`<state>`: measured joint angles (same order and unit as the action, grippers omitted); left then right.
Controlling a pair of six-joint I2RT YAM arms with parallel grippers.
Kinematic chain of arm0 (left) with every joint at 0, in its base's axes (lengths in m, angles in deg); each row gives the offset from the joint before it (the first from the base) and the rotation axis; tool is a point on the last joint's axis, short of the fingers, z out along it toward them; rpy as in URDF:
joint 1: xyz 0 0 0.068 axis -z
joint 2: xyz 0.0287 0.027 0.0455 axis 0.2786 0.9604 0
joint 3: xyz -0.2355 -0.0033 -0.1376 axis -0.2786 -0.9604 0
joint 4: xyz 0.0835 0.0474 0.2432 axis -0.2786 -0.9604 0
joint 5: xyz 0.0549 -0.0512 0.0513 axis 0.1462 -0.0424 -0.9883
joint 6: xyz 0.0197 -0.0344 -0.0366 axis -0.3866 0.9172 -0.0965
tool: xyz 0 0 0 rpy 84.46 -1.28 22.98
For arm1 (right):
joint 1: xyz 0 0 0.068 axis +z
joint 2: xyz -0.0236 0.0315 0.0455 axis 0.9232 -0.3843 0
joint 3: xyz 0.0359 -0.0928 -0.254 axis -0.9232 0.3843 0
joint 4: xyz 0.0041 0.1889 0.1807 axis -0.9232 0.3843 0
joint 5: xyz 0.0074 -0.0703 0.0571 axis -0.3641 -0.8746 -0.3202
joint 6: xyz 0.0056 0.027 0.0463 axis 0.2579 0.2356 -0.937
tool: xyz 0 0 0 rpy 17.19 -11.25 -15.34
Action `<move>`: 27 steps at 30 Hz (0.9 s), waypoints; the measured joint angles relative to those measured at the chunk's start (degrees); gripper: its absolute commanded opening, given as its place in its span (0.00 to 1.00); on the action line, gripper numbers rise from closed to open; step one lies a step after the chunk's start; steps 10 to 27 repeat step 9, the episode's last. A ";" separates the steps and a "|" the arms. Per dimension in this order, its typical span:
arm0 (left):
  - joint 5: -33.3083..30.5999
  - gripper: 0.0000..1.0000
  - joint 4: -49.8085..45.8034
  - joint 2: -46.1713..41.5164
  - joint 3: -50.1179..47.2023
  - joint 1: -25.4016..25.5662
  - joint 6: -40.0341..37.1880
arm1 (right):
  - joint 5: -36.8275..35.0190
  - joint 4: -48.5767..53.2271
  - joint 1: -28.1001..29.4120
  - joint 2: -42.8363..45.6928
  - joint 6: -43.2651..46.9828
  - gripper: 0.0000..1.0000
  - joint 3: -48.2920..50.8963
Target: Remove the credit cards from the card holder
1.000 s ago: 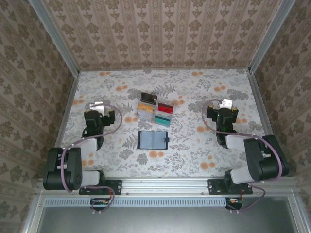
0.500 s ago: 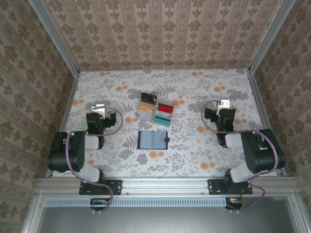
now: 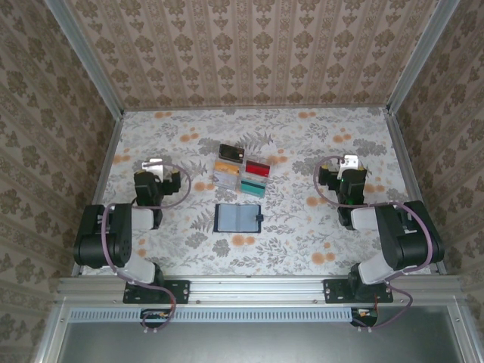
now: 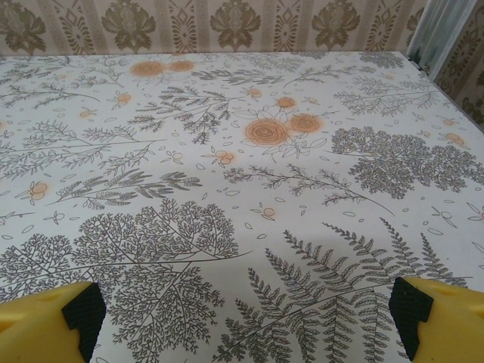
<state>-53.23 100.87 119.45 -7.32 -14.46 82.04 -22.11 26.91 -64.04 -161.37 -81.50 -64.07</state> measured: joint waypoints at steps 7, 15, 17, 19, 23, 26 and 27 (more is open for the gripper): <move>1.16 1.00 -0.17 0.00 0.24 -0.33 0.00 | 0.42 0.00 0.00 0.00 0.00 1.00 0.00; 1.36 1.00 -0.17 0.00 0.39 -0.33 0.02 | 0.42 0.00 0.00 0.00 0.00 1.00 0.00; 1.36 1.00 -0.17 0.00 0.39 -0.33 0.02 | 0.42 0.00 0.00 0.00 0.00 1.00 0.00; 1.36 1.00 -0.17 0.00 0.39 -0.33 0.02 | 0.42 0.00 0.00 0.00 0.00 1.00 0.00; 1.36 1.00 -0.17 0.00 0.39 -0.33 0.02 | 0.42 0.00 0.00 0.00 0.00 1.00 0.00; 1.36 1.00 -0.17 0.00 0.39 -0.33 0.02 | 0.42 0.00 0.00 0.00 0.00 1.00 0.00; 1.36 1.00 -0.17 0.00 0.39 -0.33 0.02 | 0.42 0.00 0.00 0.00 0.00 1.00 0.00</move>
